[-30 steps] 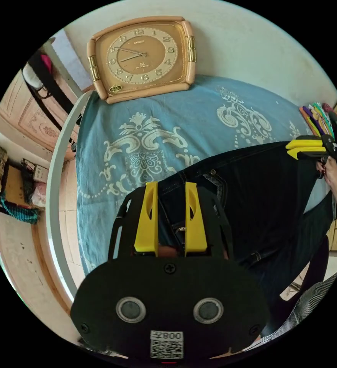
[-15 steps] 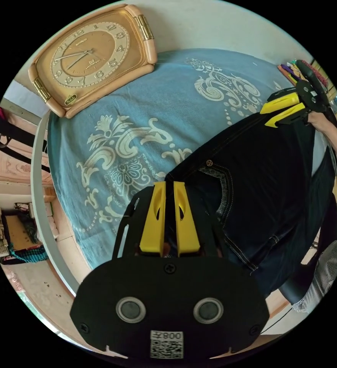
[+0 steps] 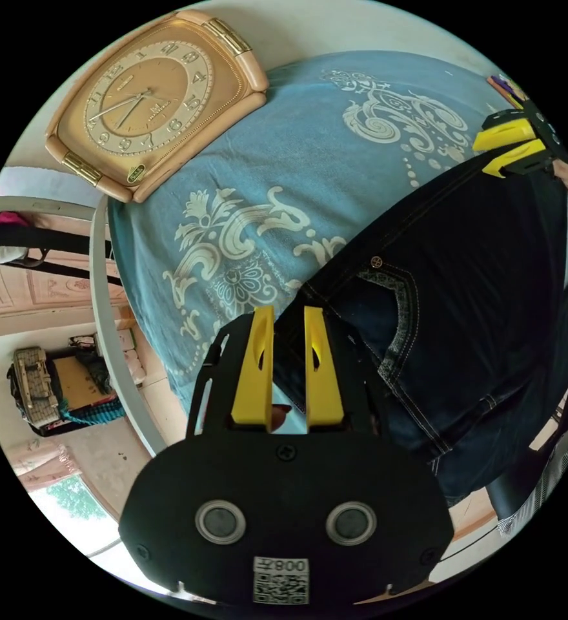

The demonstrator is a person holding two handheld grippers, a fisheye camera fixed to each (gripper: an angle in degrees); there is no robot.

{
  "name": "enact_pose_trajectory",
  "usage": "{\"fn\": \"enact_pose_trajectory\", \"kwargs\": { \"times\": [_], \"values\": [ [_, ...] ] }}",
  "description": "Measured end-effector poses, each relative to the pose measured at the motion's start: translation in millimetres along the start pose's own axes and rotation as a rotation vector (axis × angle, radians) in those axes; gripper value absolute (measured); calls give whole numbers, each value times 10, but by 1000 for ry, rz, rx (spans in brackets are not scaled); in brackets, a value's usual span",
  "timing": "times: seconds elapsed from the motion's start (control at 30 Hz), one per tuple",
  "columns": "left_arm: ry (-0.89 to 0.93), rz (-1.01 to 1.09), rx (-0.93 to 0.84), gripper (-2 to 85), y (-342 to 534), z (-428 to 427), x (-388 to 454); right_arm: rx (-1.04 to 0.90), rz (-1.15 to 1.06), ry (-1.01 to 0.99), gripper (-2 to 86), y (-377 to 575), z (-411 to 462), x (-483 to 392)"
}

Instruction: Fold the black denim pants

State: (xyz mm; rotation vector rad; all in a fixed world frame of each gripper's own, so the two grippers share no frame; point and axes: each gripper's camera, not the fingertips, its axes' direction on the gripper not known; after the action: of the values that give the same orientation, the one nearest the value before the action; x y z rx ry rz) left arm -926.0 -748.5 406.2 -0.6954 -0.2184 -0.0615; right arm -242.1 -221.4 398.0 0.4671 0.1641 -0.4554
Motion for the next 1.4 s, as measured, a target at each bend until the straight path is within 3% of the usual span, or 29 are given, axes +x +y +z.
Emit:
{"fn": "enact_pose_trajectory", "kwargs": {
  "times": [0.33, 0.6, 1.03, 1.4],
  "values": [
    [225, -5, -11, 15, 245, 18, -559, -15, -4, -71, 81, 128, -56, -137],
    [179, -137, 64, 5, 899, -319, -777, -22, 26, -54, 20, 344, -201, -475],
    [83, -95, 275, 4, 2853, -1676, -793, 170, 58, -102, 8, 1520, -1218, -1474],
    [138, -83, 217, 2, 4739, -2020, -498, 142, -36, -134, 7, 2485, -1320, -3052]
  ]
}}
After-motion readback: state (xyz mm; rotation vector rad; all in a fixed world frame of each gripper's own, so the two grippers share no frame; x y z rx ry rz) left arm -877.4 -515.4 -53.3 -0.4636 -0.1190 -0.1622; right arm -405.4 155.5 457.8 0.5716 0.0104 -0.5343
